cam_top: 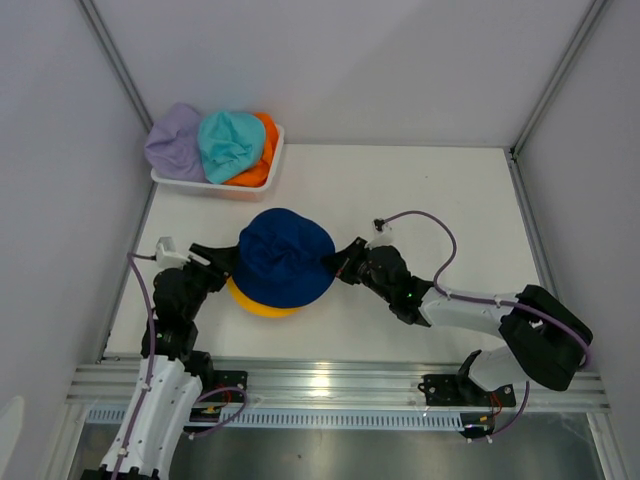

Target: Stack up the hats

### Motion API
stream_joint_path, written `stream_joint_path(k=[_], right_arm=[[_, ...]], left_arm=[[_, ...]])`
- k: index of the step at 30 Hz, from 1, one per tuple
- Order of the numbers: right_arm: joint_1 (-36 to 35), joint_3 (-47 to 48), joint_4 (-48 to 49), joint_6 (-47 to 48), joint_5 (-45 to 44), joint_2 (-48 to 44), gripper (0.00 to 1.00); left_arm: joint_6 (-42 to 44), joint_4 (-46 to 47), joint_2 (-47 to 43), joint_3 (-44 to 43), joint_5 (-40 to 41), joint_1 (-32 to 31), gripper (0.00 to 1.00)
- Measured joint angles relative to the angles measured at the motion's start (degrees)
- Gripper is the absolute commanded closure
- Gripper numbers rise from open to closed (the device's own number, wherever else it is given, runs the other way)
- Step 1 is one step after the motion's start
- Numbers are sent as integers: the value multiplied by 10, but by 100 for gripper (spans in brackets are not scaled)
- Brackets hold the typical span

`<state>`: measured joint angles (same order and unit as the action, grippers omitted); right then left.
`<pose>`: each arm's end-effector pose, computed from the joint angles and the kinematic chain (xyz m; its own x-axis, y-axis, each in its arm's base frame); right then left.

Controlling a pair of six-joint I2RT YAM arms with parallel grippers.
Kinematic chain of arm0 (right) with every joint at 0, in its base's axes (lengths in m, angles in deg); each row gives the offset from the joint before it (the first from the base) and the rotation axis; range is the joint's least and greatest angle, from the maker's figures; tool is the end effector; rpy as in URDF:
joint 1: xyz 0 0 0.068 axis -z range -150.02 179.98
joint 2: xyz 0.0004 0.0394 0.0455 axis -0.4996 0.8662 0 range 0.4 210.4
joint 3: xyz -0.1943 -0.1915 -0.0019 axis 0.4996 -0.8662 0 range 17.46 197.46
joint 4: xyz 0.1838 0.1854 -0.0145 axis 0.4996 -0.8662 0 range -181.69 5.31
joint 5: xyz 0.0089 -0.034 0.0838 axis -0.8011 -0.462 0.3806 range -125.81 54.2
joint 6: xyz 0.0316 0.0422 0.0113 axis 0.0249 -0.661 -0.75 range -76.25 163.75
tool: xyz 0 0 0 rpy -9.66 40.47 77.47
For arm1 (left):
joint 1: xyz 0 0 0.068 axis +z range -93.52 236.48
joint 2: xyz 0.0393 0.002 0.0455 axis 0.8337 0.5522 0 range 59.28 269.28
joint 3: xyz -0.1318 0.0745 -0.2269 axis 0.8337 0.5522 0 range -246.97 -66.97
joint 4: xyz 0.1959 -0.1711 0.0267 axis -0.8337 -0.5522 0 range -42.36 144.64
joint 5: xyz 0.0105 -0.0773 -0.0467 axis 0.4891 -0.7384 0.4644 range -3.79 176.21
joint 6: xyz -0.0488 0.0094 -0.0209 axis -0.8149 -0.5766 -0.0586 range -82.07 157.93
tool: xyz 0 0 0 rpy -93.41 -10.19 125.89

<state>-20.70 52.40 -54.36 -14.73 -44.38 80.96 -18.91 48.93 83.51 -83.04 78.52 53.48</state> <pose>0.1919 0.2257 0.2120 -0.6617 0.5224 -0.5378 -0.2098 0.5596 0.8018 0.1360 -0.0119 0.2203 -0.2829 -0.8159 -0.5042 -0.1010 0.5481 -0.8303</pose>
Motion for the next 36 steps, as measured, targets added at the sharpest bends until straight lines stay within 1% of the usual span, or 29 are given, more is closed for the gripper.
stream_joint_path(k=[1, 5, 7, 10, 11, 13, 14, 16, 17, 20, 23, 26, 29, 31, 33, 35, 36], right_arm=[[0, 0, 0, 0, 0, 2, 100], [0, 6, 0, -2, 1, 12, 100], [0, 10, 0, -4, 2, 19, 100], [0, 12, 0, -5, 4, 23, 100], [0, 12, 0, -6, 4, 23, 100], [0, 12, 0, -7, 4, 24, 100], [0, 12, 0, -9, 4, 24, 100], [0, 12, 1, -10, 4, 26, 100], [0, 12, 1, -12, 4, 27, 100], [-1, 13, 2, -15, 4, 33, 100], [-1, 13, 2, -19, 4, 36, 100], [-1, 13, 0, -20, 3, 36, 100], [-1, 15, -7, -23, 2, 36, 100], [-1, 18, -15, -24, 2, 36, 94], [-1, 23, -24, -24, 2, 36, 88], [-1, 25, -32, -24, 2, 36, 84], [0, 25, -35, -25, 2, 36, 79]], left_arm=[[-2, 4, 3, 0, -2, 0, 31], [-8, 17, 15, 4, -6, 1, 24], [-13, 18, 18, 6, -7, 3, 24], [-19, 26, 18, 11, -13, 7, 35], [-21, 30, 17, 14, -16, 8, 45], [-29, 39, 13, 20, -18, 10, 56], [-34, 45, 11, 23, -20, 10, 66], [-44, 57, 6, 24, -23, 10, 81], [-47, 63, 4, 24, -24, 10, 99], [-51, 64, 0, 30, -23, 11, 99], [-49, 38, -13, 32, -14, 12, 99], [-30, -12, -43, 23, 14, 12, 99], [-5, -65, -63, -14, 41, 12, 99], [7, -89, -66, -35, 56, 12, 99], [16, -101, -69, -42, 64, 12, 99], [21, -118, -74, -42, 68, 12, 99], [24, -124, -76, -41, 71, 12, 99]])
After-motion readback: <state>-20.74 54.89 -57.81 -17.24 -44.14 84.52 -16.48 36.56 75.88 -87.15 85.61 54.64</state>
